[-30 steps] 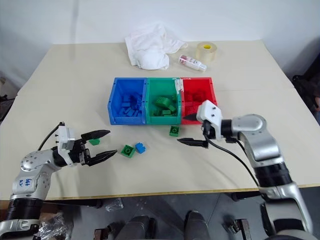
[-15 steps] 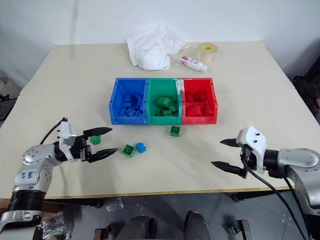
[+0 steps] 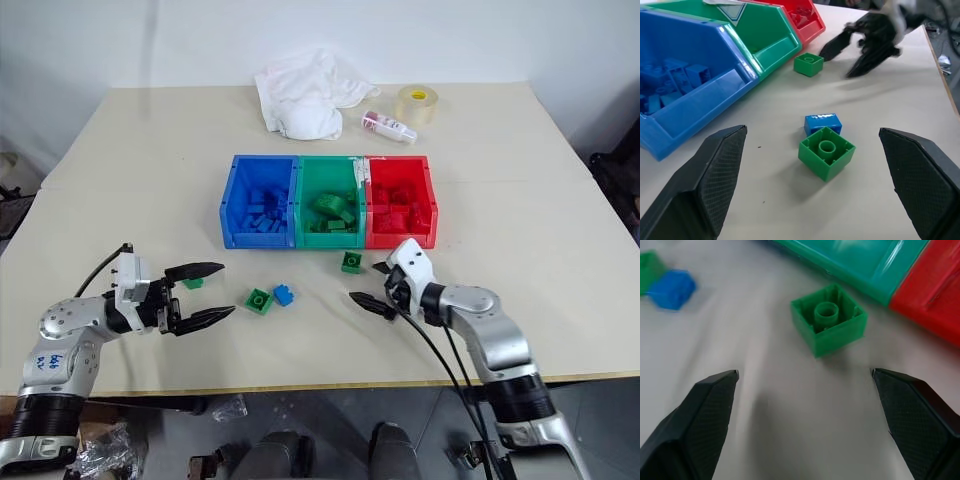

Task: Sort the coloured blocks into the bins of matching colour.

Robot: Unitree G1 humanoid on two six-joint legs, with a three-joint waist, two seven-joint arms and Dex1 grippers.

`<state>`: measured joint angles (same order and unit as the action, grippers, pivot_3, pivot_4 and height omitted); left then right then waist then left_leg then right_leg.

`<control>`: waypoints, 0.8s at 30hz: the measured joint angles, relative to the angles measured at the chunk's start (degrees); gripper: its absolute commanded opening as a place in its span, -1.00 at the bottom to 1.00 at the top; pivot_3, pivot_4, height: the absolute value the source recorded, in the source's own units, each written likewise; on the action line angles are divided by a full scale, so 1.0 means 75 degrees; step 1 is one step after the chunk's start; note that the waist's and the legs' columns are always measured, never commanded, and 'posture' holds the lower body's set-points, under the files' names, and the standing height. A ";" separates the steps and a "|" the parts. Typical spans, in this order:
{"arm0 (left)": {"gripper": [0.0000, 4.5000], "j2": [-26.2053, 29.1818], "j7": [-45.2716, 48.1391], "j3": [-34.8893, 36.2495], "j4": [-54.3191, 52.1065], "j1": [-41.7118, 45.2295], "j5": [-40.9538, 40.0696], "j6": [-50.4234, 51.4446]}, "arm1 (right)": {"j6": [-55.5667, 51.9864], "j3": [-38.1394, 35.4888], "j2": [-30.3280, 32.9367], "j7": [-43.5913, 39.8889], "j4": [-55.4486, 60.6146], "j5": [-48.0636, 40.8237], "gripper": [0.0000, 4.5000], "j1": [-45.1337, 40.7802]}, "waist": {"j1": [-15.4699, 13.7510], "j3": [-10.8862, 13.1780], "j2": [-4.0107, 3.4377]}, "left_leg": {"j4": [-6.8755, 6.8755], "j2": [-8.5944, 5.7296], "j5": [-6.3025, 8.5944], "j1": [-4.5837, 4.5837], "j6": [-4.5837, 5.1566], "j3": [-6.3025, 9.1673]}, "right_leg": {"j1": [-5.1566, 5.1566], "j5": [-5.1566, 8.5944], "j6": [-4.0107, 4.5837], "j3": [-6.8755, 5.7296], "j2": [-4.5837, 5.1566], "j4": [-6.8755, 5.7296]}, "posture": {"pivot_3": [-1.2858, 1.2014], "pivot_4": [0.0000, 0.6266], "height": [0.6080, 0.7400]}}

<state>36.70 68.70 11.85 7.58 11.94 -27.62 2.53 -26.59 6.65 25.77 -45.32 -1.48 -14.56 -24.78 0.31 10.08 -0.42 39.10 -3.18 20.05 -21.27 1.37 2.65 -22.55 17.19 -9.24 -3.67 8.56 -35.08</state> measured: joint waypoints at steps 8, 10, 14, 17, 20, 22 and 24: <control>1.00 0.0067 -0.0297 0.0325 -0.0612 -0.0590 -0.0060 0.0174 | 0.1044 0.0183 -0.0835 0.0227 -0.1477 0.0440 0.71 -0.0813 | 0.0109 -0.0001 0.0000 | -0.0002 0.0001 0.0000 0.0007 -0.0001 0.0005 | 0.0002 0.0000 0.0001 -0.0001 -0.0001 -0.0008 | 0.03 -0.52 1.00; 1.00 0.0073 -0.0342 0.0404 -0.0683 -0.0665 -0.0079 0.0199 | 0.1090 0.0161 -0.0893 0.0190 -0.1474 0.0403 0.40 -0.0774 | 0.0153 -0.0001 -0.0001 | -0.0007 0.0001 0.0000 0.0007 -0.0001 0.0008 | 0.0001 0.0001 0.0002 -0.0001 -0.0001 -0.0010 | 0.03 -0.52 1.00; 1.00 0.0073 -0.0390 0.0426 -0.0696 -0.0759 -0.0109 0.0240 | 0.1010 0.0149 -0.0908 0.0021 -0.1158 0.0283 -0.23 -0.0501 | 0.0175 -0.0001 -0.0001 | -0.0013 0.0000 0.0000 0.0007 -0.0001 0.0008 | -0.0001 0.0001 0.0002 -0.0002 -0.0001 -0.0008 | 0.03 -0.52 1.00; 1.00 0.0073 -0.0405 0.0431 -0.0698 -0.0756 -0.0114 0.0240 | 0.0811 0.0151 -0.0824 -0.0089 -0.0765 0.0212 -0.34 -0.0304 | 0.0169 -0.0001 -0.0001 | -0.0011 -0.0001 0.0000 0.0006 -0.0001 0.0007 | 0.0000 0.0001 0.0002 -0.0001 -0.0001 -0.0007 | 0.03 -0.52 1.00; 1.00 0.0072 -0.0406 0.0420 -0.0676 -0.0709 -0.0118 0.0240 | 0.0404 0.0142 -0.0583 -0.0291 0.0048 -0.0072 -0.34 -0.0122 | 0.0154 0.0001 -0.0003 | -0.0010 -0.0002 0.0001 0.0002 -0.0001 0.0008 | -0.0002 0.0001 0.0002 0.0000 0.0001 -0.0006 | 0.03 -0.52 1.00; 1.00 0.0071 -0.0403 0.0410 -0.0640 -0.0628 -0.0118 0.0236 | 0.0167 0.0078 -0.0354 -0.0430 0.0643 -0.0293 -0.34 -0.0143 | 0.0154 0.0001 -0.0003 | -0.0009 -0.0001 0.0001 0.0002 -0.0001 0.0008 | -0.0001 0.0001 0.0002 -0.0001 0.0000 -0.0004 | 0.03 -0.52 1.00; 1.00 0.0067 -0.0400 0.0381 -0.0615 -0.0538 -0.0118 0.0229 | 0.0022 -0.0014 -0.0154 -0.0483 0.0869 -0.0358 -0.34 -0.0434 | 0.0156 0.0001 -0.0003 | -0.0008 -0.0002 0.0001 0.0003 -0.0001 0.0006 | -0.0001 0.0001 0.0002 0.0001 0.0000 -0.0005 | 0.03 -0.52 1.00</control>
<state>37.20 65.71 14.70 2.97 7.90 -28.50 4.24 -26.43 6.55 24.62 -48.94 5.04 -17.25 -28.04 1.48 10.08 -0.44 39.04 -3.20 20.06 -21.24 1.37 2.70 -22.56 17.19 -9.23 -3.66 8.57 -35.11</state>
